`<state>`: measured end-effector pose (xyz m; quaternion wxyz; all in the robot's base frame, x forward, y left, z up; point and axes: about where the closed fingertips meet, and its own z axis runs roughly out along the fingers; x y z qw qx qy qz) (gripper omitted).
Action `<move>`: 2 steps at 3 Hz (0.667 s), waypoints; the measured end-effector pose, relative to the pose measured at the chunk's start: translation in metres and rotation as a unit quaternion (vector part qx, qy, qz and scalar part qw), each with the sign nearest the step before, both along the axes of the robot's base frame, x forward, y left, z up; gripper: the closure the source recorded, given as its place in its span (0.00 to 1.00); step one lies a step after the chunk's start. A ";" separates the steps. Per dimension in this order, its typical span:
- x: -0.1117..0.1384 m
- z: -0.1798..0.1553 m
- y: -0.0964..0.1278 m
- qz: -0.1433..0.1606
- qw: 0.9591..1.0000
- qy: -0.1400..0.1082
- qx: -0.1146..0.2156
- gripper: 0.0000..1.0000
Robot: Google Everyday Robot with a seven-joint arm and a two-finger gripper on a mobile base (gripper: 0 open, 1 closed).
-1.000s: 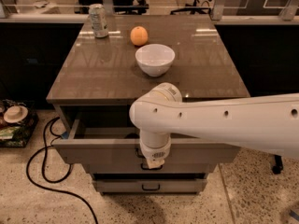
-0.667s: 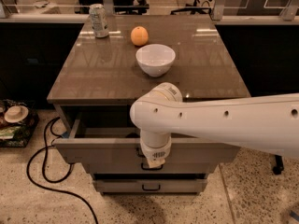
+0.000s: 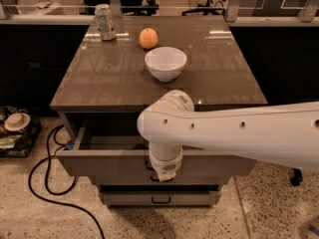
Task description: Open top drawer
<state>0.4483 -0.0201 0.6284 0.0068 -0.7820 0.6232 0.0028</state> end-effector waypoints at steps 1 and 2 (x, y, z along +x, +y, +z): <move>-0.011 0.004 0.002 0.001 1.000 -0.020 -0.008 1.00; -0.011 0.004 0.002 0.001 1.000 -0.020 -0.008 1.00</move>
Offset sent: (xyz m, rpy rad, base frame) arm -0.2253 0.0549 0.1330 -0.3045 -0.8249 0.0541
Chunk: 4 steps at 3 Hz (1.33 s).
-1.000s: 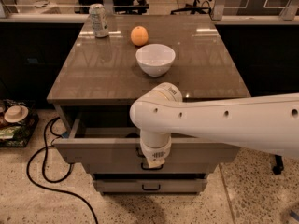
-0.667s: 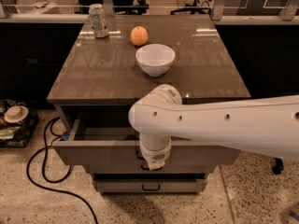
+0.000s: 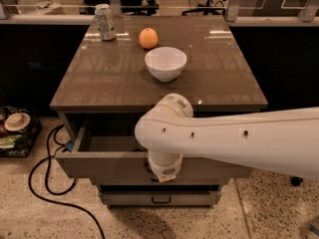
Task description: Open top drawer
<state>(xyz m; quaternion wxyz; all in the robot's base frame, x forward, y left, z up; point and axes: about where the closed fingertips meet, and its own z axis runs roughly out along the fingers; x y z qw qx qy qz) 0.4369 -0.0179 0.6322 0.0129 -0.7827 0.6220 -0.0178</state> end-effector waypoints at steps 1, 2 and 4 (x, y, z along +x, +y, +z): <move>-0.027 0.013 0.006 0.003 0.998 -0.056 -0.018 1.00; -0.028 0.012 0.006 0.003 0.998 -0.056 -0.018 1.00; -0.041 0.019 0.008 0.003 0.996 -0.085 -0.027 1.00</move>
Offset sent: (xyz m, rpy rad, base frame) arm -0.2270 0.0533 0.1506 -0.2804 -0.8854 0.0455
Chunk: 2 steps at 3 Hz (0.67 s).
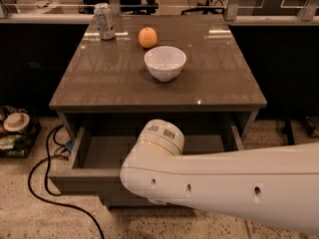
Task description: Open top drawer
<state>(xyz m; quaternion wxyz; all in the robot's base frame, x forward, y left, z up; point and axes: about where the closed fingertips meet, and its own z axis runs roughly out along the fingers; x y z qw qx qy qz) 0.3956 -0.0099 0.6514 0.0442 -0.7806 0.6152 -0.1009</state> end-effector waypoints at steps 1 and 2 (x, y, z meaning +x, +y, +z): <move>0.000 -0.004 0.000 0.000 1.000 0.000 0.000 1.00; -0.005 -0.002 0.001 -0.001 1.000 -0.011 -0.004 1.00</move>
Offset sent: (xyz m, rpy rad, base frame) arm -0.2149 0.0287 0.1536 -0.2630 -0.7978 -0.0604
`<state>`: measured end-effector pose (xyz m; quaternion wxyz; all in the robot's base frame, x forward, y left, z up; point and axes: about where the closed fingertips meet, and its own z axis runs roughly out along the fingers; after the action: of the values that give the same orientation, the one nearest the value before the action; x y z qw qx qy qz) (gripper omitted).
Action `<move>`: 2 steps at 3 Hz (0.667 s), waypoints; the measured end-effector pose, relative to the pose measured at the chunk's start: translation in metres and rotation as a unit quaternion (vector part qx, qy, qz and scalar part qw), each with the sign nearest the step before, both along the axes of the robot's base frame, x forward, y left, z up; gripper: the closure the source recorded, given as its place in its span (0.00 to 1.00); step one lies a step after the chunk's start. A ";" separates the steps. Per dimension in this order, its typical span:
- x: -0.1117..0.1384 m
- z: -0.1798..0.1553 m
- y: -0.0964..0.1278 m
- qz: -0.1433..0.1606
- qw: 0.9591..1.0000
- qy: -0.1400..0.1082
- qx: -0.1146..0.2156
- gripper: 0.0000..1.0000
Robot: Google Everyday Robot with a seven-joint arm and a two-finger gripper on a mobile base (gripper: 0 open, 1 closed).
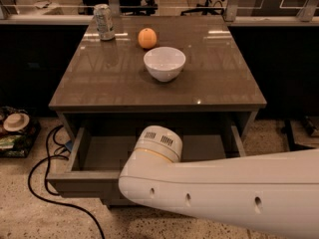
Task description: Open top drawer
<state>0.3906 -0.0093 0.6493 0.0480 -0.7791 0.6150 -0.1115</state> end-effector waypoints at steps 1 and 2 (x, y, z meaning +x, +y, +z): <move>0.000 -0.001 0.000 0.000 1.000 0.000 0.000 1.00; -0.008 0.002 0.000 -0.002 1.000 -0.016 -0.005 1.00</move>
Offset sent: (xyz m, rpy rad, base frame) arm -0.2256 0.0190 0.1652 -0.2552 -0.8032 -0.0854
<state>0.3829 -0.0088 0.6515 0.0535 -0.7765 0.6149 -0.1267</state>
